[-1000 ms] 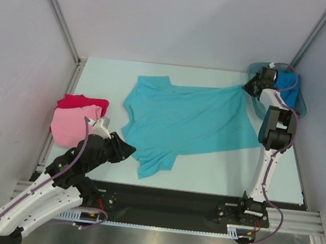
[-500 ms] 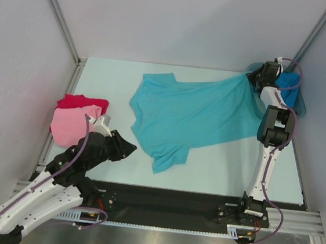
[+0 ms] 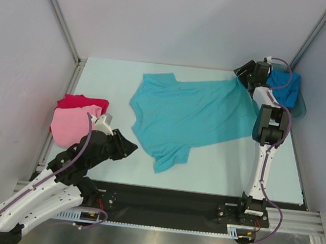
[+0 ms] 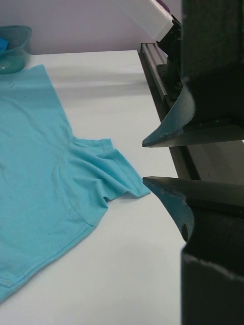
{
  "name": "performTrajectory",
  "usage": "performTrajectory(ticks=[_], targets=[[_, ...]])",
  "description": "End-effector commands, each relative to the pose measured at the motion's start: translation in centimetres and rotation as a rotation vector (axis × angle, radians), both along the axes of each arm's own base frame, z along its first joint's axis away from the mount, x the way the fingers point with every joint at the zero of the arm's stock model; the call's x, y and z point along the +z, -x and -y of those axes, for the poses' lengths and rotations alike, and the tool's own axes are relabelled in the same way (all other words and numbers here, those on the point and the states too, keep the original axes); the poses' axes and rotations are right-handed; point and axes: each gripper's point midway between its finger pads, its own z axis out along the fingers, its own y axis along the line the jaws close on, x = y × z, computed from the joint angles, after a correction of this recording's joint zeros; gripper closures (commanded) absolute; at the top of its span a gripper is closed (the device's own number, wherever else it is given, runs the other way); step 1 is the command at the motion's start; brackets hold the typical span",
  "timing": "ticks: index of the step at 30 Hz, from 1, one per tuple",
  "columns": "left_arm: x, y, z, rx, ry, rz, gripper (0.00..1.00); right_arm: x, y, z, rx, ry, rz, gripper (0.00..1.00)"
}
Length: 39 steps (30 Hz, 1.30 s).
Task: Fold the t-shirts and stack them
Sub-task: Flatten the tshirt out
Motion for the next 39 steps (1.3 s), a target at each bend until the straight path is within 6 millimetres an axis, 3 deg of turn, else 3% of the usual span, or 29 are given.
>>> performTrajectory(ticks=[1,2,3,4,5,6,7,9,10,11,12,13,14,15,16,18,19,20,21,22,23,25,27,30,35,39], targets=[[2.4,-0.3,0.5,-0.009,0.055,0.061,0.65,7.0,0.9,3.2,-0.103,0.086,0.093,0.34],[2.3,-0.3,0.6,-0.011,0.053,0.058,0.65,9.5,1.5,3.0,-0.120,0.104,0.115,0.35],[2.3,-0.4,0.7,-0.013,0.056,0.063,0.65,10.5,1.8,3.6,-0.161,0.148,0.119,0.35],[1.9,-0.6,0.9,-0.017,0.050,0.052,0.65,10.2,2.8,3.5,-0.169,0.172,0.060,0.34],[1.4,-0.6,1.1,-0.021,0.046,0.045,0.65,12.0,3.7,3.5,-0.186,0.192,0.060,0.34],[0.8,-1.3,2.1,-0.037,0.052,0.047,0.64,11.5,6.4,3.7,-0.247,0.210,-0.034,0.33],[0.4,-1.3,2.2,-0.038,0.041,0.035,0.64,11.5,6.4,3.7,-0.247,0.210,-0.035,0.33],[0.0,-2.1,2.6,-0.044,0.024,0.051,0.64,13.2,8.4,3.6,-0.276,0.180,-0.033,0.32],[-0.6,-2.5,2.8,-0.044,-0.002,0.045,0.63,11.4,9.7,3.4,-0.267,0.178,-0.070,0.32],[-0.4,-3.0,3.0,-0.053,-0.014,0.074,0.62,13.6,11.1,3.1,-0.268,0.168,-0.032,0.32],[-0.5,-3.3,3.1,-0.055,-0.023,0.083,0.62,14.0,11.7,2.9,-0.268,0.145,-0.007,0.32],[-0.5,-3.5,3.4,-0.062,-0.027,0.091,0.62,11.4,13.3,2.6,-0.258,0.136,-0.063,0.32],[-0.9,-3.8,3.8,-0.071,-0.026,0.101,0.61,11.4,14.4,2.4,-0.259,0.122,-0.067,0.32],[-1.3,-3.9,4.1,-0.077,-0.021,0.099,0.61,13.2,15.6,2.1,-0.260,0.099,-0.023,0.32],[-2.0,-3.8,4.6,-0.091,0.003,0.087,0.61,10.5,17.6,1.8,-0.257,0.071,-0.075,0.32],[-3.6,-3.6,5.1,-0.103,0.015,0.050,0.61,11.9,19.9,1.5,-0.263,0.046,-0.025,0.31],[-5.3,-3.1,5.1,-0.109,0.008,0.023,0.62,11.6,20.8,1.2,-0.258,0.031,-0.027,0.32],[-5.5,-3.0,5.5,-0.109,0.039,0.026,0.62,9.5,22.3,1.2,-0.262,0.031,-0.062,0.31],[-6.2,-2.9,5.5,-0.109,0.038,0.015,0.62,10.9,23.4,1.0,-0.262,0.026,-0.021,0.32],[-7.6,-2.5,5.3,-0.111,0.027,-0.003,0.62,10.8,24.1,1.0,-0.261,0.024,-0.015,0.32],[-8.1,-2.5,5.4,-0.110,0.025,-0.006,0.61,9.1,25.5,1.1,-0.278,0.022,-0.046,0.32],[-9.3,-2.6,5.7,-0.111,0.029,-0.013,0.61,9.2,26.9,1.1,-0.294,0.002,-0.034,0.32],[-10.7,-2.5,5.8,-0.115,0.012,-0.042,0.61,7.6,27.9,1.0,-0.300,-0.011,-0.062,0.32],[-11.2,-2.6,6.2,-0.119,0.003,-0.044,0.62,6.3,28.6,0.9,-0.291,-0.007,-0.090,0.32],[-11.8,-2.9,6.3,-0.119,-0.005,-0.039,0.61,6.1,29.5,1.5,-0.301,-0.003,-0.069,0.32],[-12.3,-3.1,6.9,-0.128,-0.005,-0.049,0.61,3.9,30.6,2.2,-0.324,-0.019,-0.105,0.32]])
